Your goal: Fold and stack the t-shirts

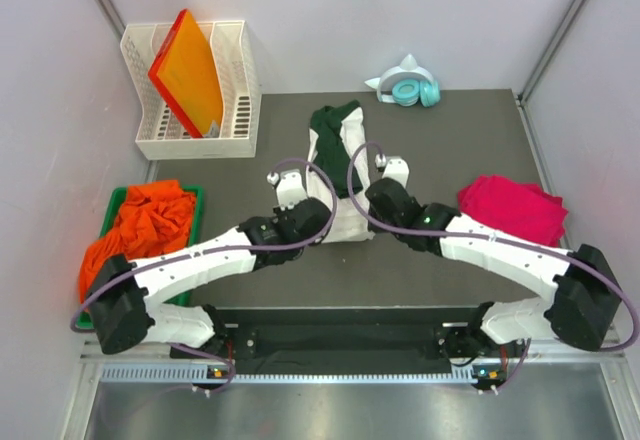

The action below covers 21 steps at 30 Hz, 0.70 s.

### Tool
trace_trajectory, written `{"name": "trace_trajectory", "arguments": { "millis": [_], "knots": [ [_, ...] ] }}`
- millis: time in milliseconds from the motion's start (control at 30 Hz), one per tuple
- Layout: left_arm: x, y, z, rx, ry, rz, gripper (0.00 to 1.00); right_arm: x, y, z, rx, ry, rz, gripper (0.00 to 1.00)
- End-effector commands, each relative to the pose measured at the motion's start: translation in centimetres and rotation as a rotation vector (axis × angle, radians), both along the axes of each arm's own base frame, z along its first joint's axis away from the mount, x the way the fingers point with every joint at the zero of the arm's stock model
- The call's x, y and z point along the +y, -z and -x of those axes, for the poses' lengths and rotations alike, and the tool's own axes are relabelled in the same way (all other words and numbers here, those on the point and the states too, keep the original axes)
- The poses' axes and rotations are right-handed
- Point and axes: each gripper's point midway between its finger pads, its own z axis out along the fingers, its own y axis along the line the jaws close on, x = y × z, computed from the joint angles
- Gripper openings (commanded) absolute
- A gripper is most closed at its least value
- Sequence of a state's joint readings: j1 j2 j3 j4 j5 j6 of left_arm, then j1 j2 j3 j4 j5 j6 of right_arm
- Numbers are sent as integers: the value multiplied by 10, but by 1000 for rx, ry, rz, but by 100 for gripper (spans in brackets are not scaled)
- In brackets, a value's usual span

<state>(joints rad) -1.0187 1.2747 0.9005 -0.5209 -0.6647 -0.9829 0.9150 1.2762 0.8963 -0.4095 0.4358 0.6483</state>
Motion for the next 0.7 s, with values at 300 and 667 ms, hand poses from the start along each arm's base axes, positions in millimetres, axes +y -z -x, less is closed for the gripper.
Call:
{"name": "trace_trajectory", "arguments": {
  "millis": [300,667],
  "knots": [
    [26,-27,-132,-75,-52,-71,0,-19,-32,-122,-65,154,58,0],
    [22,-18,-225,-41,-81,-58,0,-23,-49,-215,-85,221,36,0]
  ]
}}
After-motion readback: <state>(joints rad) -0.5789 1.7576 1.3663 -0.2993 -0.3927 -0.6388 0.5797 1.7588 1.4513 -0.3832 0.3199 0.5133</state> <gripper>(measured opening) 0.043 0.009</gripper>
